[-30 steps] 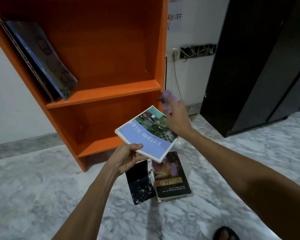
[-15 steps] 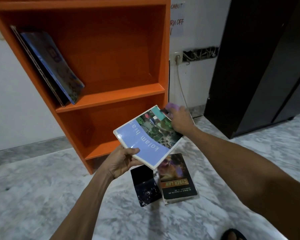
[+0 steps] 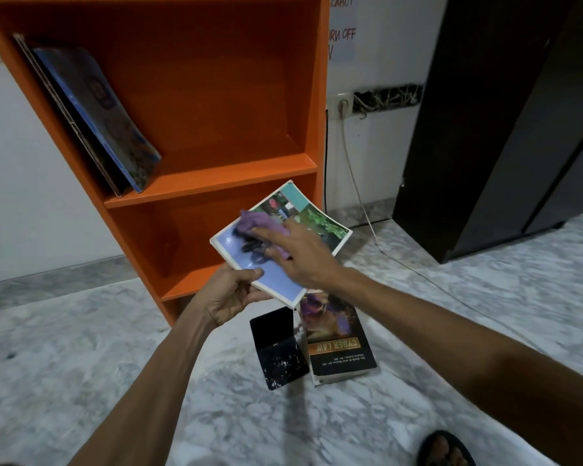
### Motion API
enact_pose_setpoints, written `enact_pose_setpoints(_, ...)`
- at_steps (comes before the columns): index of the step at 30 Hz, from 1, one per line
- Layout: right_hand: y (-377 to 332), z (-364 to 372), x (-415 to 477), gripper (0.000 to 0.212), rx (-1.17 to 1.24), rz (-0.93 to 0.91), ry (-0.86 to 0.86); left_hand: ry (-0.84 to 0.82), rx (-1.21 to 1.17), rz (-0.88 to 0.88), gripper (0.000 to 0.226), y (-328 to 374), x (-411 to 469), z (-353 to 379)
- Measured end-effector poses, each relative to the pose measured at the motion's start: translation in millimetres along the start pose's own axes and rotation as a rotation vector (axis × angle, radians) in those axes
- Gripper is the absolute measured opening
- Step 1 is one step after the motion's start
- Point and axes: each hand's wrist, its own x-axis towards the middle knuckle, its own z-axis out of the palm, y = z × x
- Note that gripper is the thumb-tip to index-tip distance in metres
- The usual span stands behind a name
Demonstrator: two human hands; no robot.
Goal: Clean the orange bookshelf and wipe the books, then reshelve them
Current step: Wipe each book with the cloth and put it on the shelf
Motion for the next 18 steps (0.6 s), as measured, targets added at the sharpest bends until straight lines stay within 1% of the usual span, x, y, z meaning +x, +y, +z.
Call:
enact_pose_setpoints(1,11,-3,3,0.045,-0.018,0.038,0.014,0.0,0.0,-0.006,0.035,1,-2,-4)
enact_pose_setpoints(4,45,-15,7,0.05,0.007,0.227,-0.009,-0.004,-0.032,-0.02,0.041,6,-6,-12)
enact_pose_setpoints(6,65,-25,2,0.05,-0.031,0.315,0.025,-0.003,-0.014,-0.028,0.041,11,-9,-14)
enact_pose_setpoints(8,85,-32,-6,0.041,-0.021,0.441,0.102,0.002,0.005,-0.023,0.042,14,-11,-19)
enact_pose_setpoints(9,98,-31,-9,0.034,0.022,0.551,0.163,0.006,-0.01,-0.014,0.043,16,-12,-21)
enact_pose_setpoints(10,109,-29,-13,0.029,0.102,0.704,0.217,0.02,-0.044,0.0,0.042,18,-11,-22)
enact_pose_setpoints(11,118,-26,-15,0.023,0.231,0.898,0.264,0.036,-0.085,0.027,0.042,20,-10,-24)
enact_pose_setpoints(12,119,-26,-18,0.019,0.465,1.099,0.28,0.049,-0.121,0.057,0.042,21,-9,-25)
enact_pose_setpoints(13,117,-24,-19,0.026,0.802,1.233,0.248,0.055,-0.156,0.085,0.042,22,-7,-25)
enact_pose_setpoints(14,112,-22,-23,0.038,1.154,1.243,0.206,0.06,-0.196,0.097,0.044,23,-4,-23)
enact_pose_setpoints(15,102,-22,-26,0.049,1.474,1.131,0.145,0.064,-0.236,0.097,0.043,23,-2,-21)
enact_pose_setpoints(16,86,-25,-27,0.058,1.707,0.981,0.066,0.063,-0.263,0.091,0.042,22,0,-19)
enact_pose_setpoints(17,71,-29,-25,0.062,1.804,0.882,0.017,0.058,-0.273,0.086,0.039,21,1,-16)
enact_pose_setpoints(18,55,-32,-22,0.059,1.8,0.846,-0.001,0.048,-0.267,0.076,0.038,19,3,-12)
